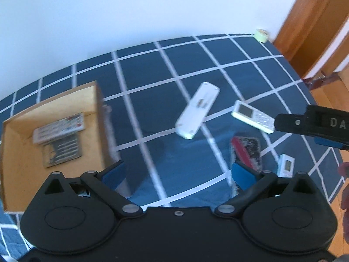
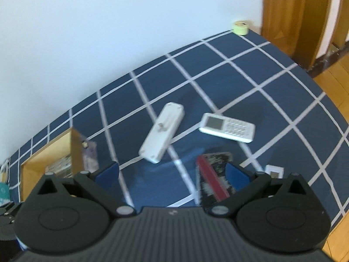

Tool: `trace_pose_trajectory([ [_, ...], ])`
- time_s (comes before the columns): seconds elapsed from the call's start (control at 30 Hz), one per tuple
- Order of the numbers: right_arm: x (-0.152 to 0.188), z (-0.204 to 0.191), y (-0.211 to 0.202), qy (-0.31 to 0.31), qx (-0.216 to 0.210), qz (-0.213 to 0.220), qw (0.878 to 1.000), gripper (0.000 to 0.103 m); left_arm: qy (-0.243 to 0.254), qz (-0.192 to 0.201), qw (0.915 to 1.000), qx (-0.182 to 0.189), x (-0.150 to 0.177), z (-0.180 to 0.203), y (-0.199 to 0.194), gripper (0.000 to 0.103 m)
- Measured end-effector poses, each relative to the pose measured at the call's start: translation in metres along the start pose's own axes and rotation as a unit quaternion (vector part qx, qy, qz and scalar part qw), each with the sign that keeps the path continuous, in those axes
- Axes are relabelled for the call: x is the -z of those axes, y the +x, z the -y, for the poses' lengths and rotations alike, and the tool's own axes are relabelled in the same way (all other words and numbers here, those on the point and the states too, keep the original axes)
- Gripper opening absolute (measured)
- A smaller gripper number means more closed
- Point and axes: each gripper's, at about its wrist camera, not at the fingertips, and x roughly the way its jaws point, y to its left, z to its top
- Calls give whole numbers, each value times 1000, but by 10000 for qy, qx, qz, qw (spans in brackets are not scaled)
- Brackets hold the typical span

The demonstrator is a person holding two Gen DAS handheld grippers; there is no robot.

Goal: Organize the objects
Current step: 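Move the right tool to the white air-conditioner remote on the bedspread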

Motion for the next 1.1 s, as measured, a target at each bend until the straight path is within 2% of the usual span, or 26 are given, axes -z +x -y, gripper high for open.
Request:
trace_pose_trajectory([
  [0.4,-31,72,35,804,172,-99,9966,103,683,-361,9969,123,-40,61,58,103],
  [0.67,-45,104,86,1300,240,-380,9905,103,1155,-688,9908,176,-72,83,114,103],
  [1.1,-63,138,172,1827,463,-930,9777,103,1822,-1267,9731,609,-109,125,209,103],
])
